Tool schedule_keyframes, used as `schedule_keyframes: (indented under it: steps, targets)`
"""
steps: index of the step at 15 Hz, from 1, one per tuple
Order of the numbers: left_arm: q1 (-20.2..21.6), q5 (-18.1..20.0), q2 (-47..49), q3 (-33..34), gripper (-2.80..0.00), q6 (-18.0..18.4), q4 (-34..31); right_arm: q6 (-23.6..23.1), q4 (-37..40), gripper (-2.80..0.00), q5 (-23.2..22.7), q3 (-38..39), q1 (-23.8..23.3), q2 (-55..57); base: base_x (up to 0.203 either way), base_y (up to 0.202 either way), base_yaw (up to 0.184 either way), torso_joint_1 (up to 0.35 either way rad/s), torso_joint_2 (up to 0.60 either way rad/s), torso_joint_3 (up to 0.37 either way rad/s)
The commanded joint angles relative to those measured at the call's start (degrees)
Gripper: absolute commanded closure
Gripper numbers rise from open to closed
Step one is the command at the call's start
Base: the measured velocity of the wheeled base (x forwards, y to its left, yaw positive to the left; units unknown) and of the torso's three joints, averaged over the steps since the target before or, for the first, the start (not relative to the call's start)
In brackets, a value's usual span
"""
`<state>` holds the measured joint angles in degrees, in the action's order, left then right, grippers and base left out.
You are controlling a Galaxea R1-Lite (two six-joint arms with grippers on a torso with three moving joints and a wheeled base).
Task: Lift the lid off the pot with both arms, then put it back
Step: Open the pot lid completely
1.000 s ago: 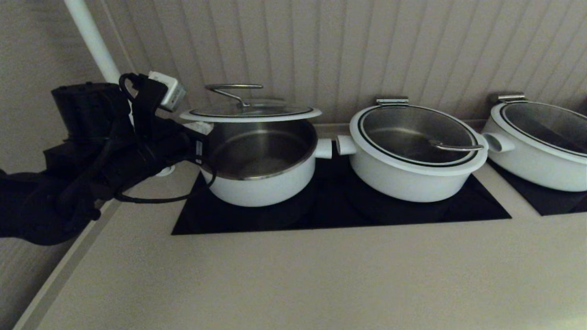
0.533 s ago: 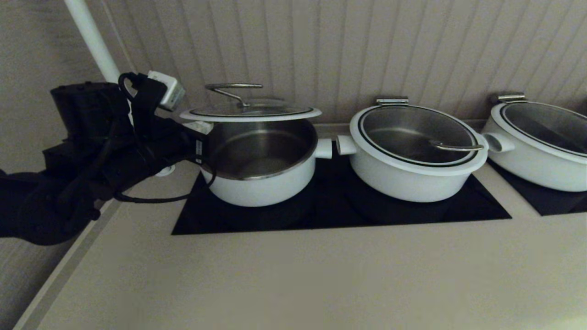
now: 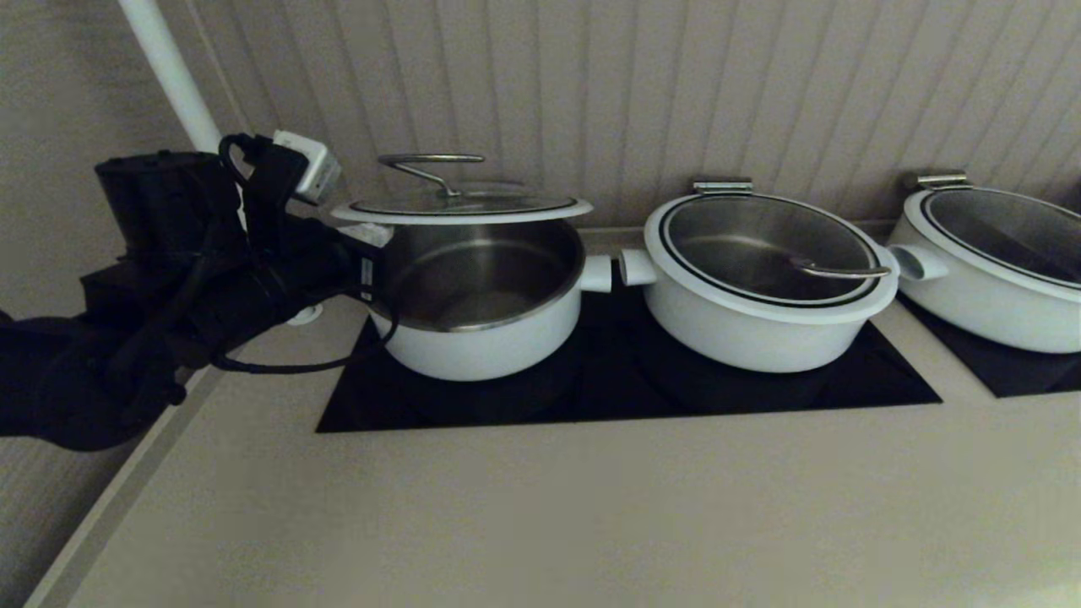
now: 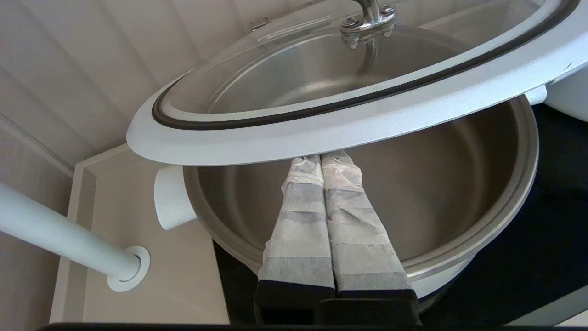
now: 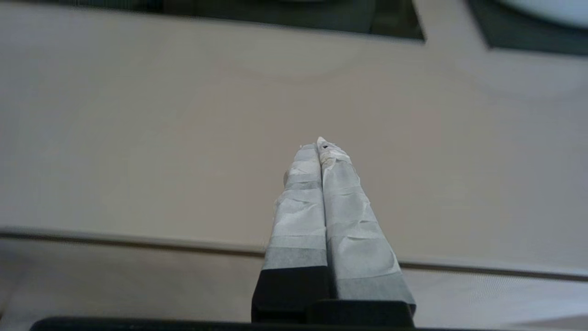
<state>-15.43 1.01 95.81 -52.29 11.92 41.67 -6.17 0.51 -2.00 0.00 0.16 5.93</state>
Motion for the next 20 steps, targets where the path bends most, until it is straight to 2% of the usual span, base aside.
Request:
schedule_keyframes:
  steps: [1,9,16,20]
  targets:
    - [0.05,-0.02,-0.35,0.16,0.00,0.12,0.26,-0.05,-0.07,0.00,-0.02,0.00,-0.05,-3.58,0.000,0.000,0.000,0.000,0.00,0.000]
    - [0.05,-0.31,-1.06,-0.09,0.00,-0.24,0.26,0.02,-0.07,0.00,-0.02,0.00,-0.07,-5.76,0.000,0.000,0.000,0.000,0.00,0.000]
    - [0.05,-0.31,-0.18,-0.45,0.00,-0.14,2.89,0.02,-0.07,0.00,-0.02,0.00,-0.07,-5.76,0.000,0.000,0.000,0.000,0.00,0.000]
    - [0.05,-0.31,0.54,-2.72,0.00,-0.23,2.98,0.02,-0.07,0.00,-0.02,0.00,-0.07,-5.76,0.000,0.000,0.000,0.000,0.00,0.000]
